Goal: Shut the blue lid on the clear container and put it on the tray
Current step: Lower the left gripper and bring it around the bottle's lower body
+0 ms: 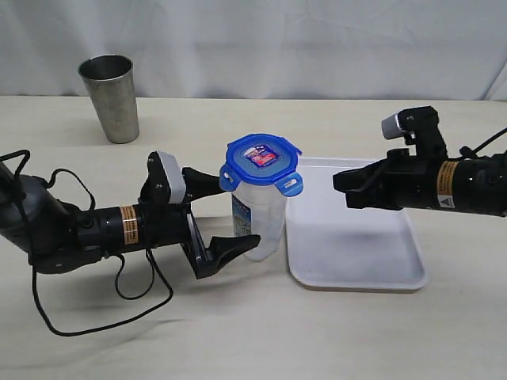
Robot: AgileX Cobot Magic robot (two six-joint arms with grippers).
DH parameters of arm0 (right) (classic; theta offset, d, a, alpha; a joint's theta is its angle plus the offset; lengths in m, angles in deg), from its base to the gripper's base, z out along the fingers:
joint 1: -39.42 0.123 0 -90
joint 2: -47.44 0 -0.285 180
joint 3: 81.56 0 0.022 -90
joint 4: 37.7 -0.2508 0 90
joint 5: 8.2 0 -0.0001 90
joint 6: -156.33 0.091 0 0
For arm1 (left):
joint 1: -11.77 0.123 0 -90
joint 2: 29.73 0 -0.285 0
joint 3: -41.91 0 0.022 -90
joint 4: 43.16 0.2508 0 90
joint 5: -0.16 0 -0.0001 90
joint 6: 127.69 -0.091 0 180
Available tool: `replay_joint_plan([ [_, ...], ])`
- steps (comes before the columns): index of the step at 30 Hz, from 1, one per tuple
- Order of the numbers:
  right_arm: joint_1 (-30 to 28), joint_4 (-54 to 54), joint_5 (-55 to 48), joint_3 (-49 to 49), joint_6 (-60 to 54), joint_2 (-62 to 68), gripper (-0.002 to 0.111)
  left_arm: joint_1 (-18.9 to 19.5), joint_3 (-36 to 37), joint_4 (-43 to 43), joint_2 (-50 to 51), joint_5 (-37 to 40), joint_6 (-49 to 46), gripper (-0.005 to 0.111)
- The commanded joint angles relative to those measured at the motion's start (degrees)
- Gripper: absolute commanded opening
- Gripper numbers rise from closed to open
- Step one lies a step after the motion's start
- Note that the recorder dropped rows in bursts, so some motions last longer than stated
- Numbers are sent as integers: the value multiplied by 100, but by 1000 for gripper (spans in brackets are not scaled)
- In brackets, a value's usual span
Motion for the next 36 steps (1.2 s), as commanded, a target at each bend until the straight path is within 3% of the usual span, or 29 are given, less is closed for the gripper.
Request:
replay_joint_plan([
  [1,11,-160,651,1,-133,174,4,-113,-147,41,4,-7,37,100],
  [7,11,-215,706,1,-171,174,4,-242,-387,46,30,335,76,100],
  [17,11,-306,706,1,-240,174,4,-242,-775,63,409,-127,197,100],
  [36,11,-175,588,1,-238,174,4,-242,-977,-65,461,-147,153,100],
])
